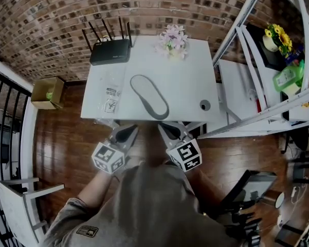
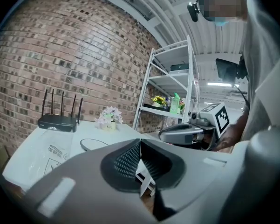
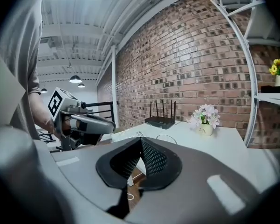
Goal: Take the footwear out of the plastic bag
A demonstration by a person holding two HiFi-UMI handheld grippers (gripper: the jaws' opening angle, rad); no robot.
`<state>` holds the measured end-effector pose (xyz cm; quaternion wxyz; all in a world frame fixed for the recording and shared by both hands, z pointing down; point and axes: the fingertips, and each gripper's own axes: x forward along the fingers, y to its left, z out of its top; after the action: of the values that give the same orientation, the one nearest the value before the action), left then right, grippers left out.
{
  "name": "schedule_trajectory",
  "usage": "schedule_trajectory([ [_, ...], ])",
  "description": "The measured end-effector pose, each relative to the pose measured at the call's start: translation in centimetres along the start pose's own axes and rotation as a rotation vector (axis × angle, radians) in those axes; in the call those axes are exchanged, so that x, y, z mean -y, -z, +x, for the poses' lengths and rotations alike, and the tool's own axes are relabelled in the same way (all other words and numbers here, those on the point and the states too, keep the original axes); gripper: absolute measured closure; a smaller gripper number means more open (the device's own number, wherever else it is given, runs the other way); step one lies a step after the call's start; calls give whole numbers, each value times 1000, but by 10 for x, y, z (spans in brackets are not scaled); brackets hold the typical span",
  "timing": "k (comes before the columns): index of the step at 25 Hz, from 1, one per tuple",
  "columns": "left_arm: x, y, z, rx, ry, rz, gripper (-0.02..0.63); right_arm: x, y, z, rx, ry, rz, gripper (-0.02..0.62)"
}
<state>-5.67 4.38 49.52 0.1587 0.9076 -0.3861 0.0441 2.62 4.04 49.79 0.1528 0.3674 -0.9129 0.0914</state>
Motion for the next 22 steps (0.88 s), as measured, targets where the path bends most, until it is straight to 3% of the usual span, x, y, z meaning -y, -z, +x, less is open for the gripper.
schedule_trajectory([
  [22,-17,8,-16,-3,42,-12,603,-18,3,17,-35,49,-4,583],
])
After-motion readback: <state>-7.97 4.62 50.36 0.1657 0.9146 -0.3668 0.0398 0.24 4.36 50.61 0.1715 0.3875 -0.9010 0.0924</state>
